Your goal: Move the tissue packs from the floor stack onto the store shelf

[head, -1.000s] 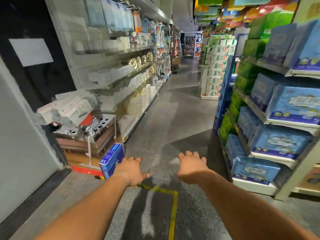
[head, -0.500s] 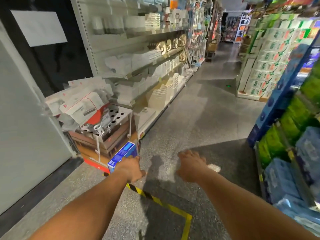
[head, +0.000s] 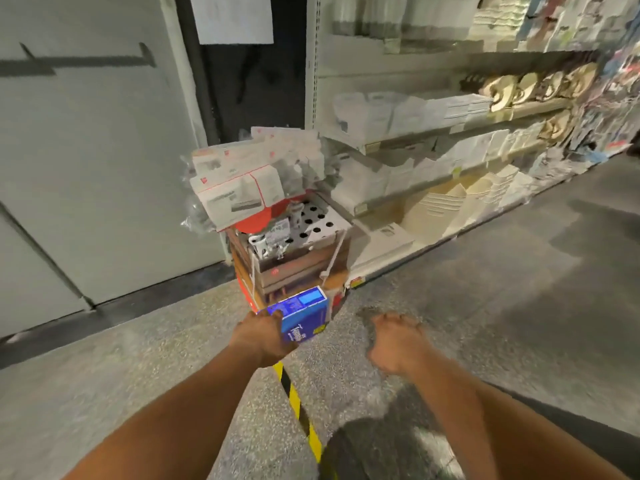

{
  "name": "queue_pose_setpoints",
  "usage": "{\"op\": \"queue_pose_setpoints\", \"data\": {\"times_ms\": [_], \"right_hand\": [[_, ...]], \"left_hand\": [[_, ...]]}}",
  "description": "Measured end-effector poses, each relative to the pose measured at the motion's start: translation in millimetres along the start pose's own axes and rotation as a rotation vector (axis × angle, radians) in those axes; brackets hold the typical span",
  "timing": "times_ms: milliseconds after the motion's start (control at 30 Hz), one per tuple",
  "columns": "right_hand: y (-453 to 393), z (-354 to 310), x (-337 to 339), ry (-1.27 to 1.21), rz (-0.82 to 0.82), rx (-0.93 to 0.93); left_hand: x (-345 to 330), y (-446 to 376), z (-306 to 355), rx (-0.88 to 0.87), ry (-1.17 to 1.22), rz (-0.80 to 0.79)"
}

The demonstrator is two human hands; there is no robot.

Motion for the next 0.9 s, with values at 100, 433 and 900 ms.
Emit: {"op": "queue_pose_setpoints", "data": {"times_ms": [100,433,900], "right_hand": [[-54,0,7,0.008,0.032,0.102],[-257,-29,9,0.080,0.046,0.313],[-539,-44,-162,0.055,-0.084,0.389]], "left_hand": [[-4,-27,-6,0.129,0.037,-0.015],[-22,-184,-37,0.340,0.080,-0.078],[-208,-420,-99,0.431,0.140,-0.125]]}}
Point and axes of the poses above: each hand's wrist, its own y-axis away from the middle knuckle, its own x-axis out of the back of the hand, z = x × y, the point moved 4 cm from there along -y, towards the middle knuckle, and after that the axes turned 1 degree about -x, right-handed, at the moved point
